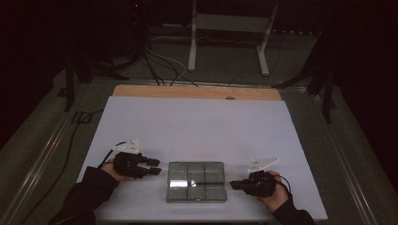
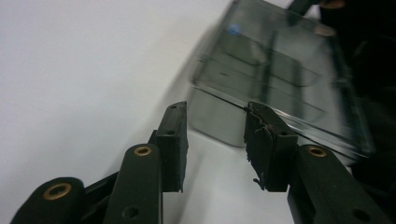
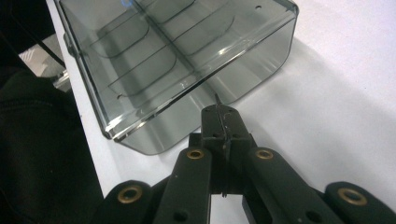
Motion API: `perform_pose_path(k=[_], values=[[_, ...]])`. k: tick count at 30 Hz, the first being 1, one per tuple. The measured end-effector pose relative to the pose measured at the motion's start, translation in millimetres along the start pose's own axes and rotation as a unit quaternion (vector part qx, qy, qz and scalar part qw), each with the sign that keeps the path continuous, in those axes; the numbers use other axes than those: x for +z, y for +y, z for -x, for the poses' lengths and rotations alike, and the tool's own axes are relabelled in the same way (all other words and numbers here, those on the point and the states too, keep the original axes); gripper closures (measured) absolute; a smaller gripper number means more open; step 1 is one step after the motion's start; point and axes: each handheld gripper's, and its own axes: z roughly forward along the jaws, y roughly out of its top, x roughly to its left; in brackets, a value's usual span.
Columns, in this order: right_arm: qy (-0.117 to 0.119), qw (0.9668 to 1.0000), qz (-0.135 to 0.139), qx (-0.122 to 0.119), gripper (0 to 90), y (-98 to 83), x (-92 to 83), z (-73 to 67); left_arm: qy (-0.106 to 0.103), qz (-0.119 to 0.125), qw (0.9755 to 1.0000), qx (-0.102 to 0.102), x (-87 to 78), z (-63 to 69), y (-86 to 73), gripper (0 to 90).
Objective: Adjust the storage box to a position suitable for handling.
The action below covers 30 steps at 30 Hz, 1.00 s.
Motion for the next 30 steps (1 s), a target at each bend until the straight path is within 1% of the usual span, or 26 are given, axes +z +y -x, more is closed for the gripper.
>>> perform_pose_path(k=[2, 4, 7, 8, 9, 10, 11, 12, 13, 14, 15, 17, 20, 22, 23, 26, 27, 30], values=[[0.004, 1.0000, 0.002, -0.007, 89.7, -0.9, -1.4, 0.3, -0.001, -0.002, 1.0000, 0.008, 0.8, 5.2, -2.5, 51.3], [0.012, 0.9998, 0.004, -0.012, 89.7, -2.1, -3.1, -0.1, -0.005, 0.001, 0.9999, 0.012, 0.4, 10.5, -4.6, 46.2], [0.020, 0.9996, 0.004, -0.022, 89.7, -4.8, -5.2, -0.8, -0.008, 0.000, 0.9999, 0.009, 0.5, 17.5, -7.3, 35.1], [0.022, 0.9995, 0.005, -0.023, 89.7, -5.8, -5.6, -1.0, -0.006, -0.014, 0.9998, 0.014, 1.3, 21.6, -8.8, 29.2], [0.022, 0.9995, 0.005, -0.023, 89.7, -5.8, -5.6, -1.0, -0.006, -0.014, 0.9998, 0.014, 1.3, 21.6, -8.8, 25.6], [0.025, 0.9992, 0.005, -0.032, 89.7, -7.6, -6.3, -1.9, -0.003, -0.019, 0.9995, 0.026, 2.1, 25.9, -10.2, 25.6], [0.027, 0.9989, 0.005, -0.038, 89.7, -8.6, -6.8, -3.2, 0.001, -0.024, 0.9993, 0.029, 2.6, 28.5, -10.9, 19.6], [0.027, 0.9987, 0.004, -0.043, 89.7, -9.4, -7.2, -4.3, 0.003, -0.028, 0.9992, 0.028, 2.9, 30.3, -11.6, 18.2], [0.028, 0.9984, 0.004, -0.049, 89.7, -10.1, -7.6, -5.3, 0.002, -0.030, 0.9990, 0.033, 3.1, 32.4, -12.4, 17.0], [0.029, 0.9981, 0.004, -0.053, 89.7, -10.8, -7.8, -6.0, 0.006, -0.034, 0.9987, 0.038, 3.2, 34.3, -13.0, 15.0], [0.031, 0.9979, 0.003, -0.056, 89.7, -11.5, -8.3, -6.5, 0.008, -0.038, 0.9985, 0.038, 3.8, 35.6, -13.4, 13.0], [0.035, 0.9976, 0.006, -0.060, 89.7, -13.3, -9.2, -7.6, 0.008, -0.042, 0.9983, 0.041, 3.8, 37.9, -14.0, 6.9], [0.039, 0.9972, 0.008, -0.063, 89.7, -15.7, -10.3, -8.9, 0.016, -0.036, 0.9984, 0.041, 4.1, 40.7, -14.6, 3.5], [0.046, 0.9967, 0.011, -0.066, 89.6, -16.9, -11.1, -10.1, 0.018, -0.037, 0.9982, 0.043, 4.8, 41.8, -15.2, 2.9], [0.049, 0.9962, 0.011, -0.071, 89.6, -17.5, -11.0, -11.1, 0.019, -0.039, 0.9980, 0.045, 5.2, 42.0, -15.7, 2.3], [0.053, 0.9953, 0.006, -0.080, 89.6, -19.8, -10.7, -14.5, 0.013, -0.036, 0.9982, 0.046, 5.3, 43.0, -17.6, 2.3], [0.054, 0.9953, 0.007, -0.080, 89.6, -20.5, -10.9, -15.6, 0.010, -0.035, 0.9982, 0.047, 4.9, 43.4, -18.1, 2.3], [0.054, 0.9948, 0.010, -0.086, 89.7, -21.7, -11.7, -17.4, 0.013, -0.036, 0.9982, 0.047, 4.5, 44.3, -20.4, 2.3]])
